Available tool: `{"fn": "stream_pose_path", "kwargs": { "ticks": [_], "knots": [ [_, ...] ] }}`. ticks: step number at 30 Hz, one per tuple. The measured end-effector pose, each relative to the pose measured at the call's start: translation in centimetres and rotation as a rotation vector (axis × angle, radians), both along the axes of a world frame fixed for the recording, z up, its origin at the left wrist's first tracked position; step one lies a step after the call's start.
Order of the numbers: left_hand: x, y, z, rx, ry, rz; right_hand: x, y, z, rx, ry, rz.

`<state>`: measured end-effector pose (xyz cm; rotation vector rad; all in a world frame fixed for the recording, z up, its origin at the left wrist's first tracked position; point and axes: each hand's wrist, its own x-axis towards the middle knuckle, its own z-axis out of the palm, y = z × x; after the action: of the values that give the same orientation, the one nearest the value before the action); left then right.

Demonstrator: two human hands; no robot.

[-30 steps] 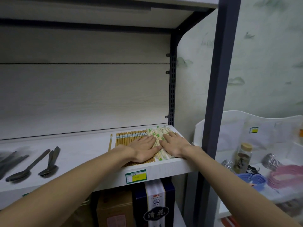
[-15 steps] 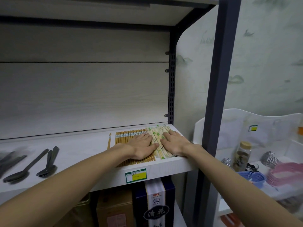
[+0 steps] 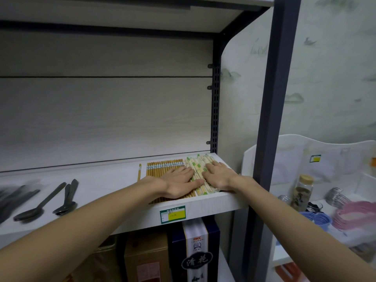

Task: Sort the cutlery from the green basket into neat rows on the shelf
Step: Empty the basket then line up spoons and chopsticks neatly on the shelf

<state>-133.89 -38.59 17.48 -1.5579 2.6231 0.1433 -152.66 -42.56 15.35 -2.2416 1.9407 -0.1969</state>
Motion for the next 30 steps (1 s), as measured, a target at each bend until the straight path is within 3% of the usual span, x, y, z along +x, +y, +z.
{"fn": "stream_pose_path", "kwargs": {
  "ticks": [7, 10, 14, 26, 30],
  "knots": [
    [0.3, -1.6, 0.4, -0.021, 0.25, 0.08, 0.2, 0.9, 1.2, -0.031, -0.007, 0.016],
    [0.5, -1.8, 0.1, -0.078, 0.184, 0.085, 1.1, 1.5, 1.8, -0.061, -0.007, 0.053],
    [0.6, -1.4, -0.9, -0.017, 0.034, 0.129, 2.4, 2.2, 1.3, -0.013, 0.065, 0.052],
    [-0.2, -1.2, -1.3, -0.015, 0.042, 0.148, 3.0, 2.9, 1.5, 0.061, 0.102, 0.029],
    [0.6, -1.2, -0.9, -0.067, 0.138, 0.15, 3.3, 2.6, 2.4, -0.006, 0.088, 0.025]
  ]
}}
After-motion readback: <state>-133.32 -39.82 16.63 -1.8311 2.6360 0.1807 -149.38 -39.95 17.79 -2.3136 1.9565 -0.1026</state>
